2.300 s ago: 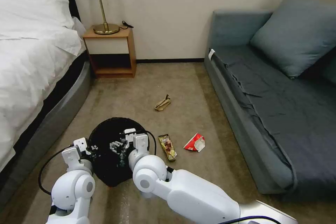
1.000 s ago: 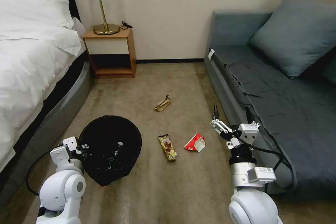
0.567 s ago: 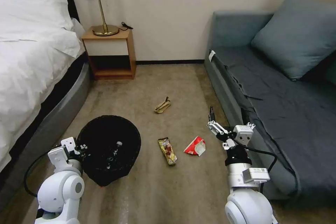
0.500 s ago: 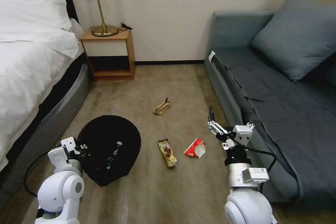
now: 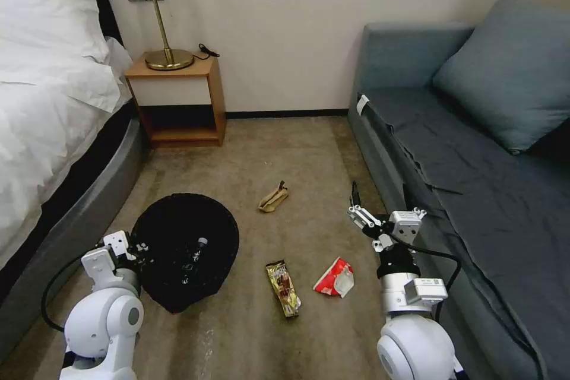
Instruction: Pick up the trash bin, then pick up the garbage on the floor and place it into the trash bin.
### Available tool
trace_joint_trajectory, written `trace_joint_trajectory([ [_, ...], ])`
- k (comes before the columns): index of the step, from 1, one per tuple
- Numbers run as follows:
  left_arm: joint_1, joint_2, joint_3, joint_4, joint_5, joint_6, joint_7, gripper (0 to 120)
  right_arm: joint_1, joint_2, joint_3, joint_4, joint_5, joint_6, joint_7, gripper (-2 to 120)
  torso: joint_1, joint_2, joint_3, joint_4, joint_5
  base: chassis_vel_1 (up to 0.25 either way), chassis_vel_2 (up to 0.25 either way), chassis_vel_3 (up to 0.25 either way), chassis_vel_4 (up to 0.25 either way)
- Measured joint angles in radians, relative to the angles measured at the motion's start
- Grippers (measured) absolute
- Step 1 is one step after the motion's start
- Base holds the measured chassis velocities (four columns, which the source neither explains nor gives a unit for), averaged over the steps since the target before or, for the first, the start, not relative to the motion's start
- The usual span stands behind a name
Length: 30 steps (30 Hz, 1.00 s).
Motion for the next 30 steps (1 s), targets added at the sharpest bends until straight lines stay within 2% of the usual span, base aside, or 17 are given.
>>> trace_joint_trajectory([
  [3, 0.003, 0.000, -0.002, -0.006, 0.000, 0.000, 0.000, 3, 0.009, -0.008, -0.008, -0.010, 0.024, -0.011, 0.013, 100, 0.000, 0.000, 0.000, 0.0000, 0.0001, 0.000, 0.000, 0.000, 0.000],
  [4, 0.008, 0.002, -0.008, -0.016, 0.002, 0.000, 0.000, 3, 0.041, -0.038, -0.035, -0.026, 0.124, -0.102, 0.083, 100, 0.000, 0.000, 0.000, 0.0001, 0.0000, 0.000, 0.000, 0.000, 0.000],
  [5, 0.008, 0.002, -0.008, -0.016, 0.002, 0.000, 0.000, 3, 0.041, -0.038, -0.035, -0.026, 0.124, -0.102, 0.083, 100, 0.000, 0.000, 0.000, 0.0001, 0.0000, 0.000, 0.000, 0.000, 0.000],
  [7, 0.012, 0.002, -0.013, -0.024, 0.003, 0.000, -0.001, 3, 0.086, -0.074, -0.075, -0.035, 0.309, -0.226, 0.182, 100, 0.000, 0.000, 0.000, 0.0000, 0.0001, 0.000, 0.000, 0.000, 0.000],
  [8, 0.013, 0.002, -0.014, -0.025, 0.003, 0.000, -0.001, 3, 0.092, -0.078, -0.080, -0.037, 0.324, -0.236, 0.192, 100, 0.000, 0.000, 0.000, 0.0000, 0.0001, 0.000, 0.000, 0.000, 0.000],
  [9, 0.013, 0.001, -0.017, -0.030, 0.004, 0.000, 0.000, 3, 0.149, -0.114, -0.123, -0.069, 0.475, -0.323, 0.283, 100, 0.000, 0.000, 0.000, 0.0002, 0.0001, 0.000, 0.000, 0.000, 0.000],
  [10, 0.013, 0.001, -0.017, -0.030, 0.004, 0.000, 0.000, 3, 0.149, -0.114, -0.123, -0.069, 0.475, -0.323, 0.283, 100, 0.000, 0.000, 0.000, 0.0002, 0.0001, 0.000, 0.000, 0.000, 0.000],
  [12, 0.013, 0.000, -0.021, -0.035, 0.004, 0.000, 0.000, 3, 0.236, -0.154, -0.178, -0.132, 0.687, -0.394, 0.423, 100, 0.000, 0.000, 0.000, 0.0002, 0.0000, 0.000, 0.000, 0.000, 0.000],
  [14, 0.013, 0.002, -0.024, -0.041, 0.004, 0.000, 0.000, 3, 0.303, -0.171, -0.217, -0.190, 0.835, -0.439, 0.514, 100, 0.000, 0.000, 0.000, 0.0002, 0.0000, 0.000, 0.000, 0.000, 0.000],
  [15, 0.013, 0.002, -0.024, -0.041, 0.004, 0.000, 0.000, 3, 0.303, -0.171, -0.217, -0.190, 0.835, -0.439, 0.514, 100, 0.000, 0.000, 0.000, 0.0002, 0.0000, 0.000, 0.000, 0.000, 0.000],
  [17, 0.012, 0.003, -0.026, -0.042, 0.003, -0.003, 0.001, 3, 0.373, -0.171, -0.267, -0.274, 0.948, -0.464, 0.581, 100, 0.000, 0.000, 0.000, 0.0001, 0.0001, 0.000, 0.000, 0.000, 0.000],
  [19, 0.013, 0.003, -0.026, -0.038, 0.003, -0.010, 0.004, 3, 0.425, -0.148, -0.326, -0.356, 0.999, -0.475, 0.617, 100, 0.000, 0.000, 0.000, 0.0001, 0.0000, 0.000, 0.000, 0.000, 0.000],
  [23, 0.015, 0.002, -0.027, -0.028, 0.004, -0.018, 0.005, 3, 0.462, -0.110, -0.379, -0.460, 1.013, -0.480, 0.630, 100, 0.000, 0.000, 0.000, 0.0001, -0.0001, 0.000, 0.000, 0.000, 0.000],
  [24, 0.015, 0.002, -0.027, -0.028, 0.004, -0.018, 0.005, 3, 0.462, -0.110, -0.379, -0.460, 1.013, -0.480, 0.630, 100, 0.000, 0.000, 0.000, 0.0001, -0.0001, 0.000, 0.000, 0.000, 0.000],
  [26, 0.016, 0.002, -0.028, -0.023, 0.004, -0.020, 0.008, 3, 0.487, -0.074, -0.415, -0.575, 1.001, -0.477, 0.616, 100, 0.000, 0.000, 0.000, 0.0001, 0.0002, 0.000, 0.000, 0.000, 0.000],
  [30, 0.016, 0.003, -0.034, -0.016, 0.004, -0.023, 0.008, 3, 0.508, -0.050, -0.429, -0.667, 0.974, -0.473, 0.590, 100, 0.000, 0.000, 0.000, 0.0001, -0.0001, 0.000, 0.000, 0.000, 0.000],
])
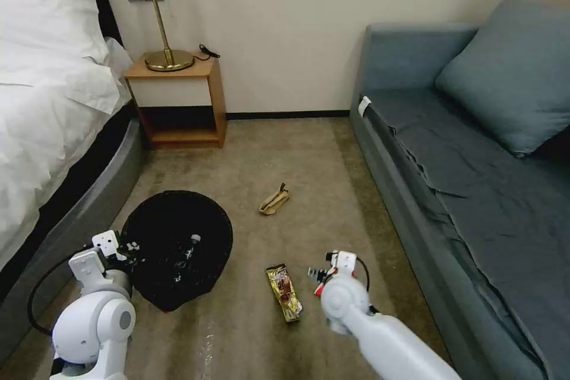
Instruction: Pick up the trash bin, then pick up the garbage on the floor and place it into the trash bin.
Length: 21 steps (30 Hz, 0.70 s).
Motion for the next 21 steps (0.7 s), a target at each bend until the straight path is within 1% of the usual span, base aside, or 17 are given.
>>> trace_joint_trajectory([
  [1, 0.000, 0.000, 0.000, 0.000, 0.000, 0.000, 0.000, 3, 0.002, 0.003, -0.001, -0.012, -0.004, 0.001, -0.003, 100, 0.000, 0.000, 0.000, 0.0001, 0.0001, 0.000, 0.000, 0.000, 0.000],
  [3, 0.001, 0.002, -0.001, 0.003, 0.000, -0.003, 0.001, 3, 0.017, 0.013, -0.003, -0.081, -0.033, 0.012, -0.022, 100, 0.000, 0.000, 0.000, 0.0000, 0.0001, 0.000, 0.000, 0.000, 0.000],
  [14, 0.001, 0.000, -0.002, 0.015, 0.000, -0.010, 0.004, 3, 0.028, 0.018, 0.005, -0.174, -0.072, 0.020, -0.044, 100, 0.000, 0.000, 0.000, -0.0001, 0.0002, 0.000, 0.000, 0.000, 0.000],
  [21, 0.002, 0.001, -0.004, 0.014, 0.000, -0.012, 0.004, 3, 0.058, 0.048, 0.000, -0.271, -0.103, 0.037, -0.076, 100, 0.000, 0.000, 0.000, 0.0000, 0.0002, 0.000, 0.000, 0.000, 0.000],
])
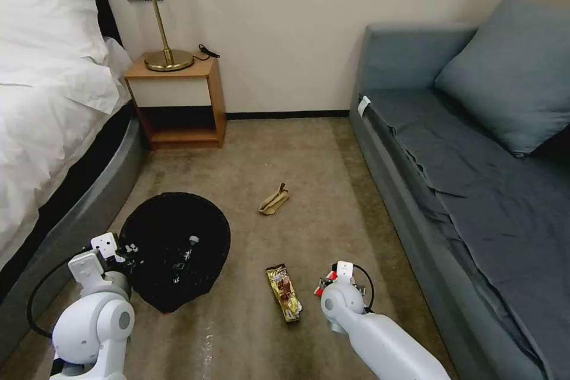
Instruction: Pick up the trash bin, then pick up the garbage on the floor and place it into the trash bin.
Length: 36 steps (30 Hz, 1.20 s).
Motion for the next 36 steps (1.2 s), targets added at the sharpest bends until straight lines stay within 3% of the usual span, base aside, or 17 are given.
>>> trace_joint_trajectory([
  [8, 0.003, 0.001, -0.002, -0.004, 0.001, 0.000, 0.000, 3, 0.025, 0.021, -0.002, -0.095, -0.036, 0.021, -0.029, 100, 0.000, 0.000, 0.000, 0.0000, 0.0000, 0.000, 0.000, 0.000, 0.000],
  [12, 0.001, 0.002, -0.001, -0.005, 0.001, 0.000, 0.000, 3, 0.027, 0.025, 0.001, -0.115, -0.047, 0.028, -0.037, 95, 0.000, 0.000, 0.000, 0.0000, 0.0000, 0.000, 0.000, 0.000, 0.000],
  [21, -0.001, 0.001, 0.004, -0.003, 0.003, -0.001, 0.001, 3, 0.016, 0.024, 0.006, -0.130, -0.068, 0.049, -0.062, 58, 0.000, 0.000, 0.000, 0.0000, 0.0001, 0.000, 0.000, 0.000, 0.000],
  [27, -0.002, 0.001, 0.003, -0.003, 0.003, 0.000, 0.000, 3, 0.014, 0.021, 0.006, -0.127, -0.070, 0.056, -0.066, 41, 0.000, 0.000, 0.000, 0.0000, 0.0000, 0.000, 0.000, 0.000, 0.000],
  [32, -0.001, 0.001, 0.002, -0.003, 0.003, 0.000, 0.000, 3, 0.006, 0.003, 0.006, -0.087, -0.071, 0.057, -0.067, 18, 0.000, 0.000, 0.000, 0.0000, 0.0000, 0.000, 0.000, 0.000, 0.000],
  [36, -0.001, 0.002, 0.001, -0.003, 0.002, 0.000, 0.000, 3, -0.003, -0.014, 0.007, -0.047, -0.071, 0.060, -0.068, 7, 0.000, 0.000, 0.000, -0.0001, 0.0000, 0.000, 0.000, 0.000, 0.000],
])
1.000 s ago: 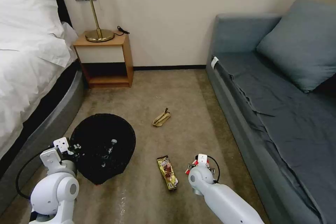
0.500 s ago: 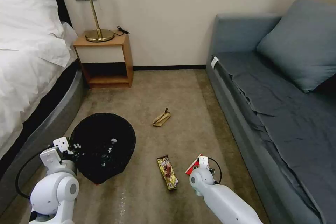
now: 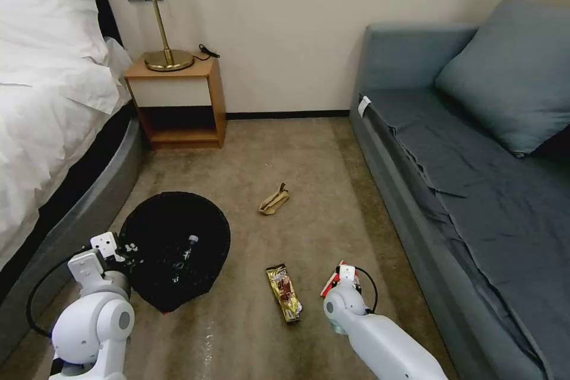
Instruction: Pick up the trash bin, then pick up the garbage on the floor and place it into the trash bin.
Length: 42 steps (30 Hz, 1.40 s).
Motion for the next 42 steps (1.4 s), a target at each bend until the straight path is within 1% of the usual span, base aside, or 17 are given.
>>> trace_joint_trajectory([
  [1, 0.000, 0.000, 0.000, 0.000, -0.001, 0.000, 0.000, 3, -0.003, -0.006, 0.001, 0.017, 0.000, 0.001, 0.000, 1, 0.000, 0.000, 0.000, 0.0001, 0.0000, 0.000, 0.000, 0.000, 0.000],
  [3, 0.000, 0.000, 0.000, 0.000, -0.001, 0.000, 0.000, 3, -0.006, -0.012, 0.003, 0.032, 0.001, 0.001, 0.000, 0, 0.000, 0.000, 0.000, 0.0001, 0.0000, 0.000, 0.000, 0.000, 0.000],
  [12, -0.002, 0.002, -0.002, -0.004, -0.004, 0.002, 0.000, 3, -0.033, -0.080, 0.033, 0.199, 0.004, 0.002, 0.008, 0, 0.000, 0.000, 0.000, 0.0001, 0.0001, 0.000, 0.000, 0.000, 0.000],
  [15, -0.004, 0.002, -0.002, -0.004, -0.006, 0.002, -0.001, 3, -0.044, -0.143, 0.040, 0.317, 0.014, 0.029, -0.004, 0, 0.000, 0.000, 0.000, 0.0000, 0.0003, 0.000, 0.000, 0.000, 0.000],
  [17, -0.004, 0.002, -0.002, -0.004, -0.007, 0.003, -0.001, 3, -0.045, -0.153, 0.040, 0.337, 0.016, 0.034, -0.007, 0, 0.000, 0.000, 0.000, 0.0000, 0.0003, 0.000, 0.000, 0.000, 0.000],
  [19, -0.004, 0.002, -0.002, -0.004, -0.007, 0.005, -0.001, 3, -0.043, -0.200, 0.038, 0.439, 0.035, 0.053, -0.021, 0, 0.000, 0.000, 0.000, -0.0001, -0.0003, 0.000, 0.000, 0.000, 0.000],
  [21, -0.004, 0.002, -0.001, -0.008, -0.010, 0.009, -0.001, 3, -0.025, -0.248, 0.028, 0.594, 0.089, 0.082, -0.046, 0, 0.000, 0.000, 0.000, -0.0001, 0.0001, 0.000, 0.000, 0.000, 0.000],
  [24, -0.004, 0.002, -0.001, -0.009, -0.010, 0.011, -0.003, 3, -0.005, -0.267, 0.019, 0.667, 0.118, 0.106, -0.073, 0, 0.000, 0.000, 0.000, 0.0000, -0.0002, 0.000, 0.000, 0.000, 0.000],
  [25, -0.001, 0.002, 0.006, -0.013, -0.015, 0.013, -0.003, 3, 0.042, -0.280, -0.011, 0.750, 0.149, 0.153, -0.134, 0, 0.000, 0.000, 0.000, 0.0004, -0.0003, 0.000, 0.000, 0.000, 0.000],
  [26, 0.000, 0.002, 0.007, -0.014, -0.016, 0.014, -0.005, 3, 0.063, -0.281, -0.034, 0.766, 0.164, 0.171, -0.154, 0, 0.000, 0.000, 0.000, -0.0006, -0.0003, 0.000, 0.000, 0.000, 0.000],
  [29, 0.002, 0.001, 0.018, -0.016, -0.020, 0.016, -0.006, 3, 0.132, -0.269, -0.096, 0.790, 0.189, 0.214, -0.201, 0, 0.000, 0.000, 0.000, 0.0000, 0.0001, 0.000, 0.000, 0.000, 0.000],
  [30, 0.003, -0.002, 0.023, -0.016, -0.022, 0.017, -0.004, 3, 0.163, -0.257, -0.129, 0.789, 0.196, 0.232, -0.216, 0, 0.000, 0.000, 0.000, 0.0000, -0.0009, 0.000, 0.000, 0.000, 0.000],
  [32, 0.003, -0.006, 0.032, -0.016, -0.021, 0.020, -0.007, 3, 0.218, -0.212, -0.200, 0.774, 0.214, 0.251, -0.228, 0, 0.000, 0.000, 0.000, 0.0000, 0.0000, 0.000, 0.000, 0.000, 0.000],
  [33, 0.003, -0.006, 0.032, -0.016, -0.021, 0.020, -0.007, 3, 0.218, -0.212, -0.200, 0.774, 0.214, 0.251, -0.228, 0, 0.000, 0.000, 0.000, 0.0000, 0.0000, 0.000, 0.000, 0.000, 0.000],
  [37, 0.004, -0.011, 0.041, -0.015, -0.020, 0.024, -0.007, 3, 0.307, -0.092, -0.358, 0.729, 0.244, 0.264, -0.220, 0, 0.000, 0.000, 0.000, 0.0004, -0.0003, 0.000, 0.000, 0.000, 0.000],
  [38, 0.004, -0.011, 0.041, -0.015, -0.020, 0.024, -0.007, 3, 0.307, -0.092, -0.358, 0.729, 0.244, 0.264, -0.220, 0, 0.000, 0.000, 0.000, 0.0004, -0.0003, 0.000, 0.000, 0.000, 0.000],
  [42, 0.003, -0.016, 0.042, -0.015, -0.020, 0.025, -0.008, 3, 0.346, -0.023, -0.493, 0.658, 0.234, 0.264, -0.199, 0, 0.000, 0.000, 0.000, 0.0003, -0.0003, 0.000, 0.000, 0.000, 0.000],
])
